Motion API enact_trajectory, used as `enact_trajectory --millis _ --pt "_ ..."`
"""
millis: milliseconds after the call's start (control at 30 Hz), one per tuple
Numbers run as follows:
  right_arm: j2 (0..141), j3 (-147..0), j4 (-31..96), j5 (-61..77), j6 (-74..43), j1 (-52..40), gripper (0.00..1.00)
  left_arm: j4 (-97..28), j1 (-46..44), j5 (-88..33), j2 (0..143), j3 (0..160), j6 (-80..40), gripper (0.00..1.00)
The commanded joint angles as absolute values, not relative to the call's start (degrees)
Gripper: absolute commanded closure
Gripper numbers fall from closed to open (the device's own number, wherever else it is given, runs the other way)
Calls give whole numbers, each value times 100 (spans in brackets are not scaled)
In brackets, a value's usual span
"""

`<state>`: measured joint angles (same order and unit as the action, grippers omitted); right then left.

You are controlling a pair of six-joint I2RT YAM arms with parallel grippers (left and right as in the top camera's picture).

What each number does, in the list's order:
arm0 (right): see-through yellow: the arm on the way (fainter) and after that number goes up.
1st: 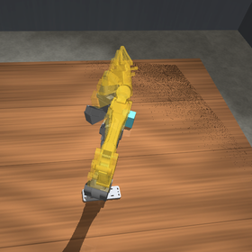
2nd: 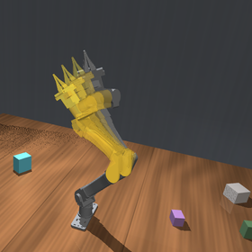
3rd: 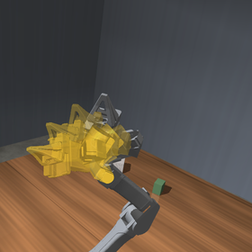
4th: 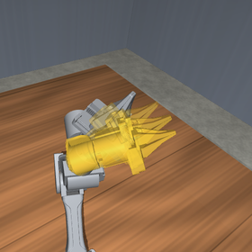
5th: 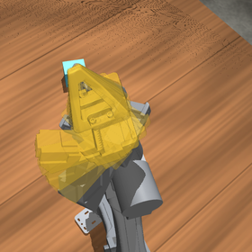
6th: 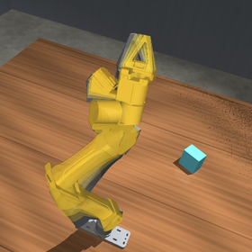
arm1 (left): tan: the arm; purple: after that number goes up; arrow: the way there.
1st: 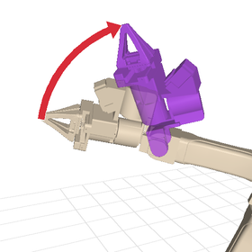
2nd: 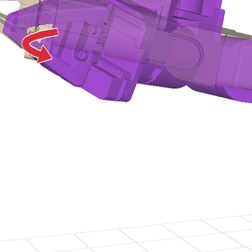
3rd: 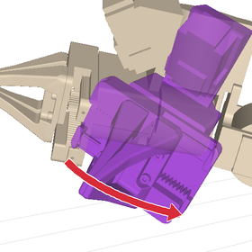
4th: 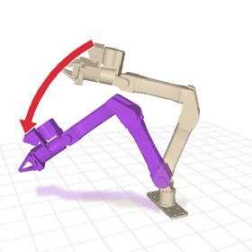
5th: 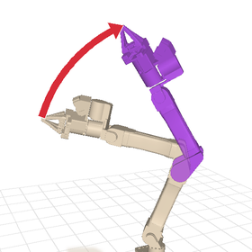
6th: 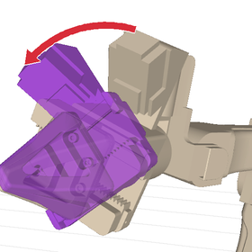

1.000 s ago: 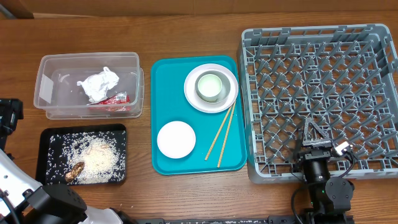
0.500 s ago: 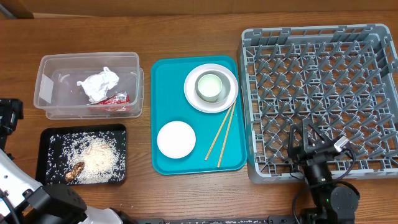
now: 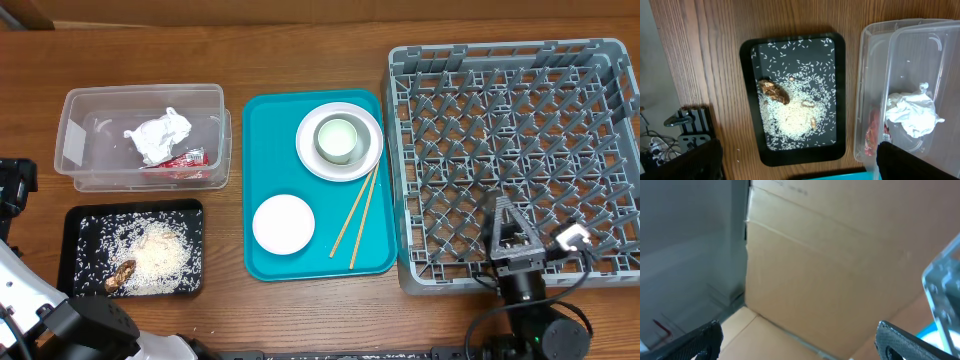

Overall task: Sort waste into correct bins and load items into the dishwasher
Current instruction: 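Raise the right gripper from the rack and swing it toward the teal tray, then lower the right gripper onto the pink bowl on the teal tray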

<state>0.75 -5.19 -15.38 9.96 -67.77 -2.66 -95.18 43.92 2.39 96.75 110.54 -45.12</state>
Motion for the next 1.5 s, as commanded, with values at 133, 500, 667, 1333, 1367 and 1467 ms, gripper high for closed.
enact_trajectory --millis 133,500,667,1333,1367,1467 --pt "615 -1653 -1345 845 -5411 -250 0 -9531 4423 353 9627 11126 -4630 0" --pt "3100 -4335 -165 1612 -3293 -250 0 -9531 4423 355 9627 11126 -4630 0" --pt "4272 -5682 1269 2102 -2508 -259 0 -9531 4423 355 9627 11126 -4630 0" --pt "7607 -9673 6040 -60 -1236 -3618 0 -9531 4423 355 9627 11126 -4630 0" --pt "7695 -9673 6160 -167 -1304 -3879 0 -9531 4423 353 9627 11126 -4630 0" --pt "8025 -9673 6510 -294 -1678 -4571 0 -9531 4423 353 9627 11126 -4630 0"
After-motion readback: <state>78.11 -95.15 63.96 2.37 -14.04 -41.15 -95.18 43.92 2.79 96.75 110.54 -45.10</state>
